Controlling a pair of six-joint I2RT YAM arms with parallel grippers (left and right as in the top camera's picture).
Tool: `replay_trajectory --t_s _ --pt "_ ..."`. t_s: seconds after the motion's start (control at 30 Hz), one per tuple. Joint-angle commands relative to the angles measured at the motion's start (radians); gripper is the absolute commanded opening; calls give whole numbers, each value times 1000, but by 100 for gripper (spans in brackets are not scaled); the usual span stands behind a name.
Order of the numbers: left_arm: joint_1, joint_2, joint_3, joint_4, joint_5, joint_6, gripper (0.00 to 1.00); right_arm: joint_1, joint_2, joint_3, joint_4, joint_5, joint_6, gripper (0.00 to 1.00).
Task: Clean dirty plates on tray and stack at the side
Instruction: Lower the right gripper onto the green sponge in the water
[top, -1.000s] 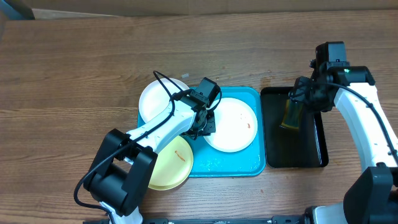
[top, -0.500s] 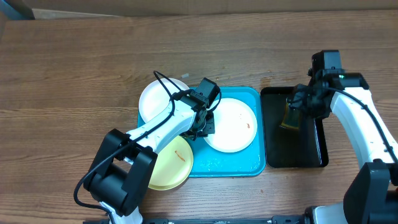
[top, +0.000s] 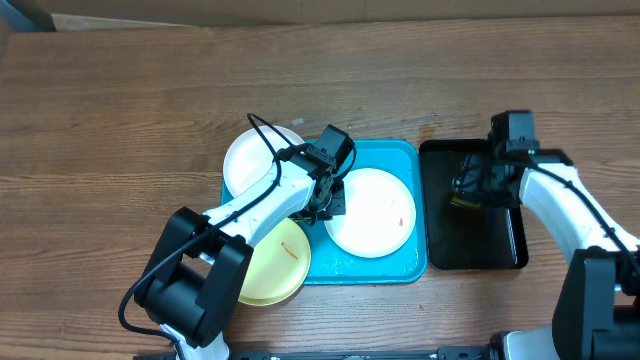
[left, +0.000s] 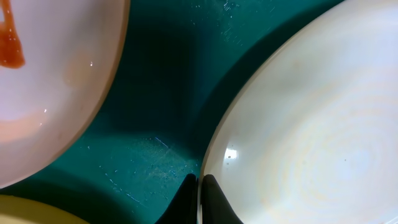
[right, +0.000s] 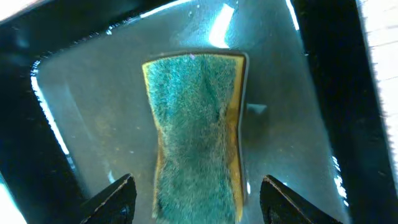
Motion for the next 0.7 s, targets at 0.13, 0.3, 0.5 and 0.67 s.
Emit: replay_trajectory --t_s 0.13,0.3,0.5,0.67 --pt "5 16 23 -2 -10 13 11 -3 4 -89 60 -3 3 62" --pt "5 16 23 0 -10 13 13 -2 4 -89 49 -58 -5 5" --pt "5 16 23 -3 -10 13 17 -3 3 -42 -62 -96 -12 37" --pt "5 16 23 -3 -10 13 19 -3 3 83 -147 -94 -57 54"
